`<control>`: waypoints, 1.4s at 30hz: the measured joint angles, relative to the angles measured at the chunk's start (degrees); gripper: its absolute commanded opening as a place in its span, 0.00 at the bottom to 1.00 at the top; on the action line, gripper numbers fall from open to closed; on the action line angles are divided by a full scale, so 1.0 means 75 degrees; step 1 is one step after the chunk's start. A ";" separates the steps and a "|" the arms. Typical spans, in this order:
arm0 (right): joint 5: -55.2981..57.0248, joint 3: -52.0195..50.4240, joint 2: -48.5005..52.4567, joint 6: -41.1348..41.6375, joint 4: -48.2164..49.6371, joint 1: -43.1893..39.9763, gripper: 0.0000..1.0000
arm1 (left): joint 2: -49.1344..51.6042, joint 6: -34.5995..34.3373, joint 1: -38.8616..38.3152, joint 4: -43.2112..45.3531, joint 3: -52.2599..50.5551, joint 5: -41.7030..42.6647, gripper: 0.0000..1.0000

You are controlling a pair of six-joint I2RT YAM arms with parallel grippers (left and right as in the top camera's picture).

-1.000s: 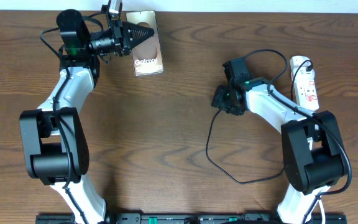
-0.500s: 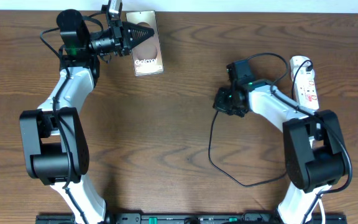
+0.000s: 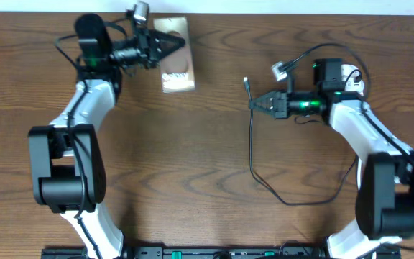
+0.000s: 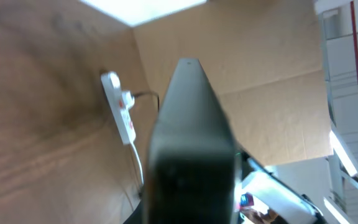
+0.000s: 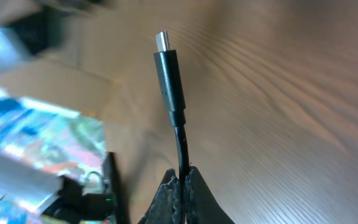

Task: Plug charger to phone and switch on socket

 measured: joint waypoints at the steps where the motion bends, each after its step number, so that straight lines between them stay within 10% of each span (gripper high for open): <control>1: -0.0347 0.0006 -0.0169 -0.0122 0.0085 -0.0047 0.01 | 0.0000 0.0026 -0.0114 -0.0003 -0.0131 -0.0017 0.07; 19: -0.1789 0.0006 -0.0356 0.0047 0.1274 0.0061 0.01 | 0.0000 0.0463 -0.1373 -0.0026 -0.0819 -0.1148 0.07; 42: -0.0982 0.0000 -0.0356 0.2789 0.3771 -0.0009 0.01 | 0.0000 0.0481 -0.2334 -0.0026 -0.0819 0.0408 0.07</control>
